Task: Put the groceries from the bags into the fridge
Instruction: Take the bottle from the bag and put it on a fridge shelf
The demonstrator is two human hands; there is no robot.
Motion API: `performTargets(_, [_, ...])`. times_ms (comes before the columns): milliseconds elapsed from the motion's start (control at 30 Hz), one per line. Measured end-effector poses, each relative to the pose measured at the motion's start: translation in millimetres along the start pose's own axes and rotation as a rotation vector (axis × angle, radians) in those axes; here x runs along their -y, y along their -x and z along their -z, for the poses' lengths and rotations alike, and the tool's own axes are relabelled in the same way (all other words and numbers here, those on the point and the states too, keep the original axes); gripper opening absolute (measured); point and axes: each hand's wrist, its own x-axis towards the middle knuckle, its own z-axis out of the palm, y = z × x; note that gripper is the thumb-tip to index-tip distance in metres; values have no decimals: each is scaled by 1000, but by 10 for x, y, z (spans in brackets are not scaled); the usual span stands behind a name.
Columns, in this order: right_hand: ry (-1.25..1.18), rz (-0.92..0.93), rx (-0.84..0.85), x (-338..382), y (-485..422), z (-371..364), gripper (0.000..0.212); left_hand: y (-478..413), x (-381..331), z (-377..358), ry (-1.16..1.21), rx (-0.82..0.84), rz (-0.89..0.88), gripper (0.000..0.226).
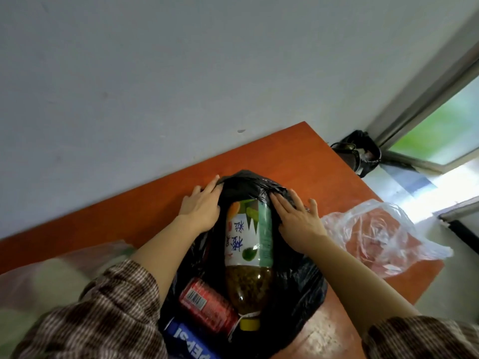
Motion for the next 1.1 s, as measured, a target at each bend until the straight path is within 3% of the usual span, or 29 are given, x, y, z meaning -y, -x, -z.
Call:
performTargets(167, [-138,-4,-36,47,170,-131,62,-18,-49,-160,149,29,9,62])
performTargets(300, [-245,80,-100,105,512,-173,70,264,-170,-149,205,-106,56,56])
performTargets(433, [-214,203,-114,80,1029,-526,78,754,-246,-250,181,-258,26,57])
performTargets(600, [-190,196,-25,14,1464,-856,80,1424,-328,-517,190,-223,32,53])
performTargets(733, [-241,251,-258,239,1568,-768,58,1949,-431,-757,231,-265,43,32])
performTargets(833, [-300,331,-324,524,1624,-755,33,2262,-477,-925,137,-294,72,41])
performTargets(900, [-427,249,-194,684,1677,-779,30,2420,-489,-1023,69,-332,105,37])
performTargets(1000, [-840,12,-62,841,1684,-801,20,2515,-535,-1121,3,-300,177,20])
performTargets(1100, [-1204,-208,76,929,1594,-807,35,2486,-617,-1156,-67,-226,273,21])
